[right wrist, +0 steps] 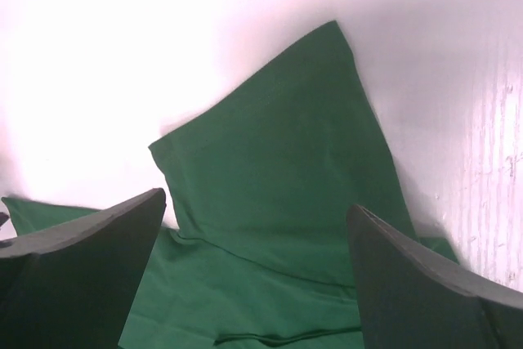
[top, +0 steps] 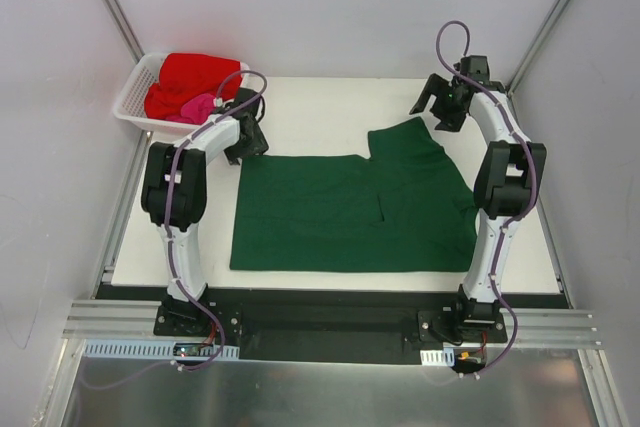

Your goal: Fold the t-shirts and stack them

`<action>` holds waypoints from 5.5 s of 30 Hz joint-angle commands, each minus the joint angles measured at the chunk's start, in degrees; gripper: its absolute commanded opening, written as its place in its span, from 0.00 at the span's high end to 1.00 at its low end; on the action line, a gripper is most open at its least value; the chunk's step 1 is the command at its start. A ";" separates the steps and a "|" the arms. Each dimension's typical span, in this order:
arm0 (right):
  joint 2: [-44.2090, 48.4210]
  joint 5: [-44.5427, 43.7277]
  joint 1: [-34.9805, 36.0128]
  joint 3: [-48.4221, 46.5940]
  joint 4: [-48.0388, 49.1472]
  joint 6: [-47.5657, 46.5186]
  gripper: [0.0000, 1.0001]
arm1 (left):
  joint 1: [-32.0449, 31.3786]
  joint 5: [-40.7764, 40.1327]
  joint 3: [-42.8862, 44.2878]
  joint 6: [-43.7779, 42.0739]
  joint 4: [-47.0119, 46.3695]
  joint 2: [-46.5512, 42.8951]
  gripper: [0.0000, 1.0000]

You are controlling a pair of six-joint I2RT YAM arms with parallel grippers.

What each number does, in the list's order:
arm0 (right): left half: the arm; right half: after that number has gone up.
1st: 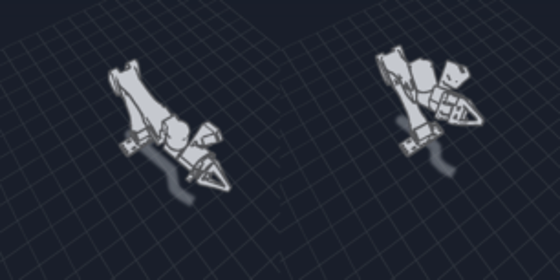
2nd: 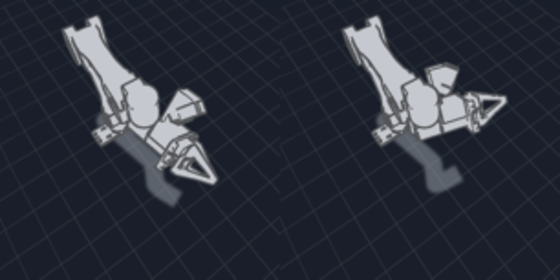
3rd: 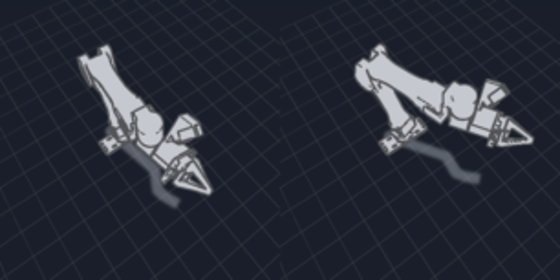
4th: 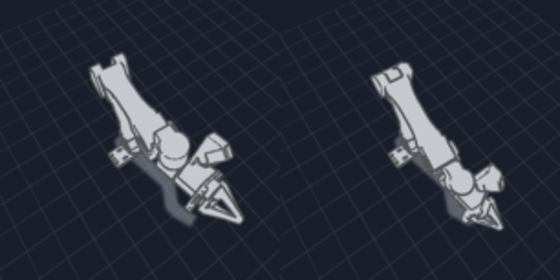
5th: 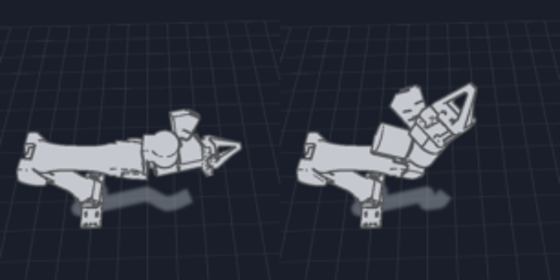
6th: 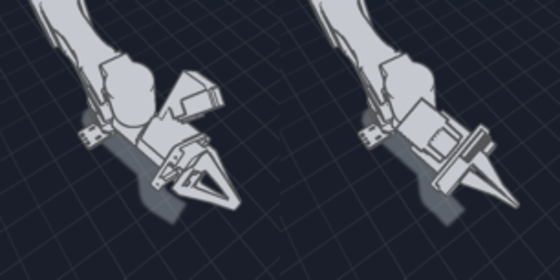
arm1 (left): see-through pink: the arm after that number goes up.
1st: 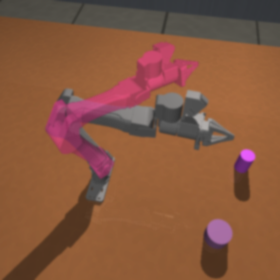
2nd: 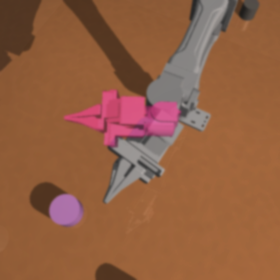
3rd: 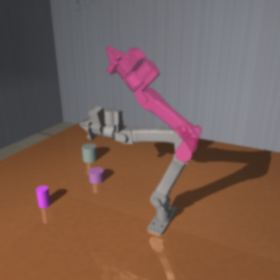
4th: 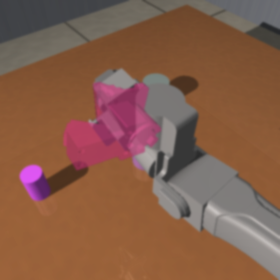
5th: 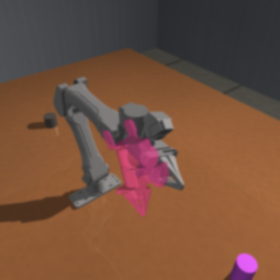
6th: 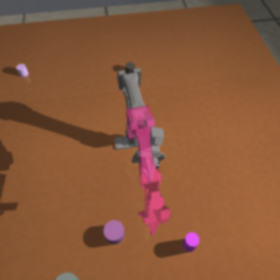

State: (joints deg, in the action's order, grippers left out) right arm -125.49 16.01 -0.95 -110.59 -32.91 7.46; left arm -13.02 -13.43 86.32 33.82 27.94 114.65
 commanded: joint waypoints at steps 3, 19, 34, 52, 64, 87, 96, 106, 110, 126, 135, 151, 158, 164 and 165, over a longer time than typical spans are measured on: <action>-1.33 2.53 -0.46 -4.72 3.73 1.24 0.04 | 1.24 -3.80 6.13 6.69 0.09 6.01 0.40; -5.55 2.01 -0.46 -7.19 5.40 3.87 0.04 | 3.44 -4.42 6.14 7.40 0.18 8.92 0.53; -4.77 0.51 -0.02 -3.32 5.66 4.31 0.04 | 1.06 -7.13 2.54 8.10 0.09 7.70 0.59; -11.43 -2.83 -0.28 -11.57 0.74 3.08 0.04 | -0.08 -8.72 -0.19 15.75 0.18 6.20 0.90; -16.45 -12.22 2.09 -16.33 -1.99 2.90 0.01 | -0.26 -7.05 -0.72 14.60 0.09 5.67 1.00; -18.92 -19.79 4.29 -16.71 -11.22 11.34 0.96 | 0.01 -5.38 0.34 12.76 0.01 4.53 1.00; -6.55 -19.09 1.74 0.96 -9.91 8.89 0.99 | -0.08 -3.18 -3.18 12.41 -1.05 2.07 1.00; 0.50 -16.54 1.04 7.15 -9.11 4.14 0.63 | -0.34 -1.08 -5.20 9.51 -2.10 0.92 1.00; -0.10 -12.68 -1.68 -1.54 -8.84 4.93 0.52 | -0.34 -0.46 -4.59 8.45 -2.37 1.36 1.00; -13.80 -8.54 -1.78 -13.25 -4.27 5.80 0.39 | -0.34 -0.63 -2.74 6.78 -2.45 1.63 1.00; -16.01 -12.58 -0.72 -15.45 -7.17 6.34 0.39 | -0.34 -0.90 -3.88 7.22 -2.37 0.57 1.00; -20.49 -14.87 0.78 -19.67 -12.62 7.57 0.68 | -0.34 -1.60 -5.55 7.13 -2.37 -1.18 1.00; -19.71 -13.81 0.69 -20.11 -11.40 6.16 0.99 | -0.34 -0.46 -3.80 5.30 -2.28 -1.36 1.00; -12.60 -10.30 0.42 -16.24 -4.55 1.95 0.99 | -0.34 1.30 1.65 0.03 -3.24 -1.53 1.00; -11.63 -9.60 0.34 -15.37 -3.67 1.07 0.99 | -0.17 1.65 2.79 -0.59 -3.51 -1.54 1.00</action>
State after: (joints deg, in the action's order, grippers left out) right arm -143.24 1.61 -1.19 -128.14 -41.56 11.73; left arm -12.82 -13.50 84.25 37.91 24.38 116.07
